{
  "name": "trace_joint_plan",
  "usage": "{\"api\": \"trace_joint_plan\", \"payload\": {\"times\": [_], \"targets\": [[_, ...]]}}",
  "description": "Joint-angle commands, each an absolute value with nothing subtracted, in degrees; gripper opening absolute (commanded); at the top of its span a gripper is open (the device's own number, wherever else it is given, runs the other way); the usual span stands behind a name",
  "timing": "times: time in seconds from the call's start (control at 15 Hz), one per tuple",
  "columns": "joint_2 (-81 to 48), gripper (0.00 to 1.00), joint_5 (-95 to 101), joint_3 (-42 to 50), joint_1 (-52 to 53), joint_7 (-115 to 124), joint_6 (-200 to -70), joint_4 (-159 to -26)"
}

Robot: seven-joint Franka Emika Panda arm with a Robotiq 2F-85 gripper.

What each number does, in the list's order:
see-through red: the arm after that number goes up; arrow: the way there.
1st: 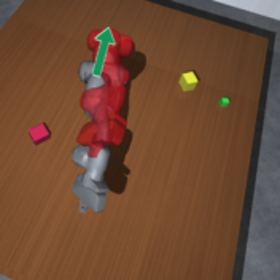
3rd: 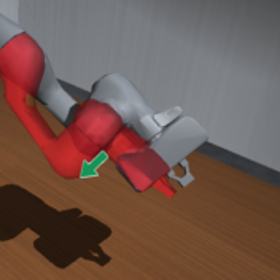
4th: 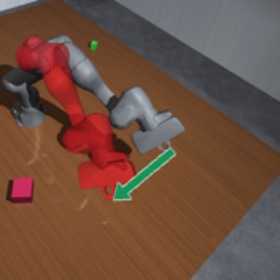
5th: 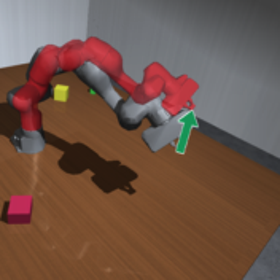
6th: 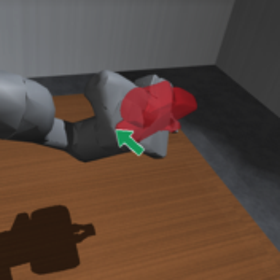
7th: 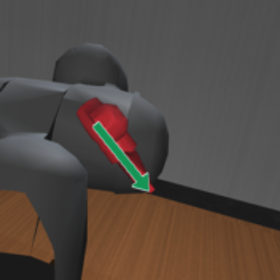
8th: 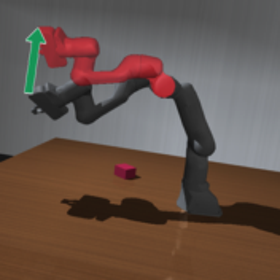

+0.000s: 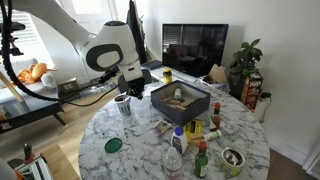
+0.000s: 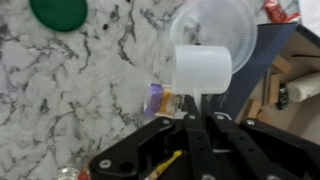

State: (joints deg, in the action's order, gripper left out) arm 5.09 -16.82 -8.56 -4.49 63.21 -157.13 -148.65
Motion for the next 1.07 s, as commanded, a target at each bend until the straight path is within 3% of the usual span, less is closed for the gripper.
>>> {"api": "trace_joint_plan", "payload": {"times": [0.0, 0.27, 0.33, 0.6, 0.67, 1.0], "targets": [[9.25, 0.02, -1.27, -8.33, -5.77, 75.92, -143.88, -149.03], [7.68, 0.02, 3.82, -8.49, -3.74, 78.24, -126.41, -144.43], [8.35, 0.07, 1.49, -7.19, -3.6, 76.45, -131.73, -145.78], [7.95, 0.07, 2.53, -7.31, -2.73, 76.99, -127.78, -144.78], [7.88, 0.02, 2.63, -7.29, -2.72, 77.0, -127.78, -144.78], [-2.44, 0.02, 5.5, -3.7, -4.41, 82.44, -122.07, -141.9]]}}
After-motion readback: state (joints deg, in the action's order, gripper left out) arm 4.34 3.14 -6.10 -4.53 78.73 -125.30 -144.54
